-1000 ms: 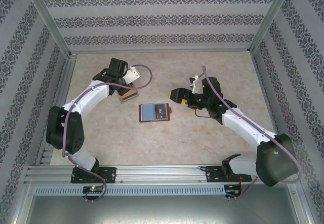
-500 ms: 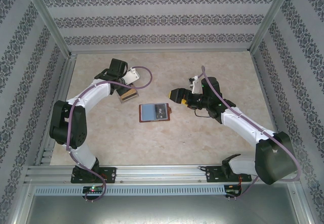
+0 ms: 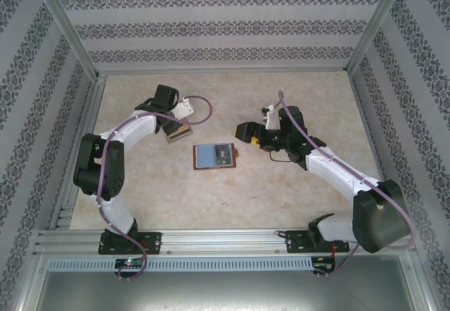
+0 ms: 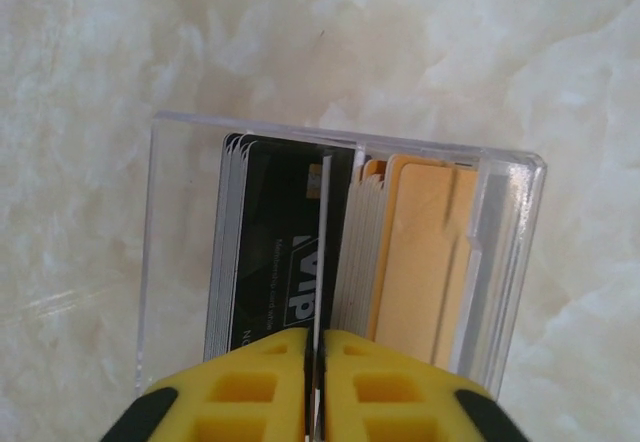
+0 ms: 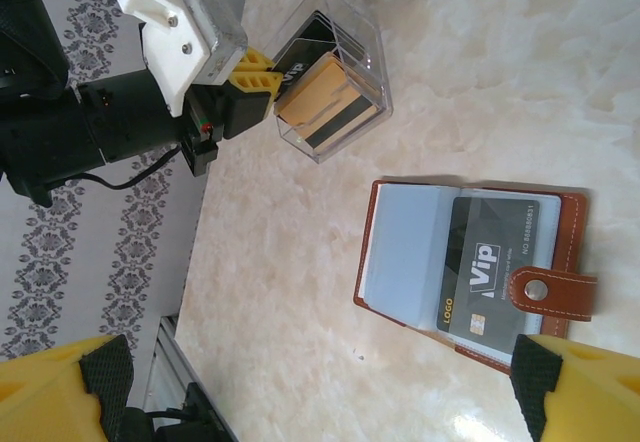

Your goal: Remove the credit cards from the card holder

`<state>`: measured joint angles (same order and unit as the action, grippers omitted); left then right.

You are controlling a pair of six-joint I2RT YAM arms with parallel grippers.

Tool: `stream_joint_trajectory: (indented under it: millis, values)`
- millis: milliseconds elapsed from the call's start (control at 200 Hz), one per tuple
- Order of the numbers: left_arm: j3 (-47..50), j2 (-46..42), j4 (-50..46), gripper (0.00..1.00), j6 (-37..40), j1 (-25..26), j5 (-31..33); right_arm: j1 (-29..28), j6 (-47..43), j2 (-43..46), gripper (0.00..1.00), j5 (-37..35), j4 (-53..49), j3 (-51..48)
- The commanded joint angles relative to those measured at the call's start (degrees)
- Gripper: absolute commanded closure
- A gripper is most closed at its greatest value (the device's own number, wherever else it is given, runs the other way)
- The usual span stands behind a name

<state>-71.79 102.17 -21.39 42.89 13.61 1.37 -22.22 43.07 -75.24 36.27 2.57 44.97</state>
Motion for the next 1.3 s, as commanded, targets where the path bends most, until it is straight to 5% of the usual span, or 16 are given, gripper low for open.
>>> stream_joint_trajectory:
  millis: [0,340,600,854,1089,1184,1214,1294]
  values:
    - [0.3,1.1,2.7,0.85,0.3,-0.9,2.3,0.6,-0.7,-0.8,0.02,0.7,1.0,1.5]
    - [0.0,2.1,6.5,0.82,0.1,-1.0,8.4,0.7,-0.5,-0.9,0.02,0.9,1.4,1.3]
    - [-0.5,2.2,5.0,0.74,-1.0,-1.2,6.9,0.7,-0.4,-0.4,0.02,0.9,1.4,1.1]
    - [-2.9,-2.3,2.3,0.71,-11.2,-1.3,4.6,0.1,-1.3,0.0,0.02,0.1,0.0,0.8]
    - [-3.1,-10.5,-1.9,0.22,-33.4,-1.6,-4.8,-3.7,-4.5,-0.6,0.02,-6.6,-3.9,0.9]
    - [-0.4,-14.5,-1.1,0.17,-42.4,-1.6,-9.1,-6.5,-6.5,-1.6,0.02,-10.1,-5.9,1.7]
    - [1.0,-15.9,-0.6,0.00,-45.7,-1.6,-10.5,-7.4,-7.0,-2.3,0.02,-10.9,-6.5,2.1]
    - [3.6,-18.9,0.4,0.00,-54.8,-1.6,-12.8,-9.5,-7.8,-4.1,0.02,-12.4,-6.9,2.6]
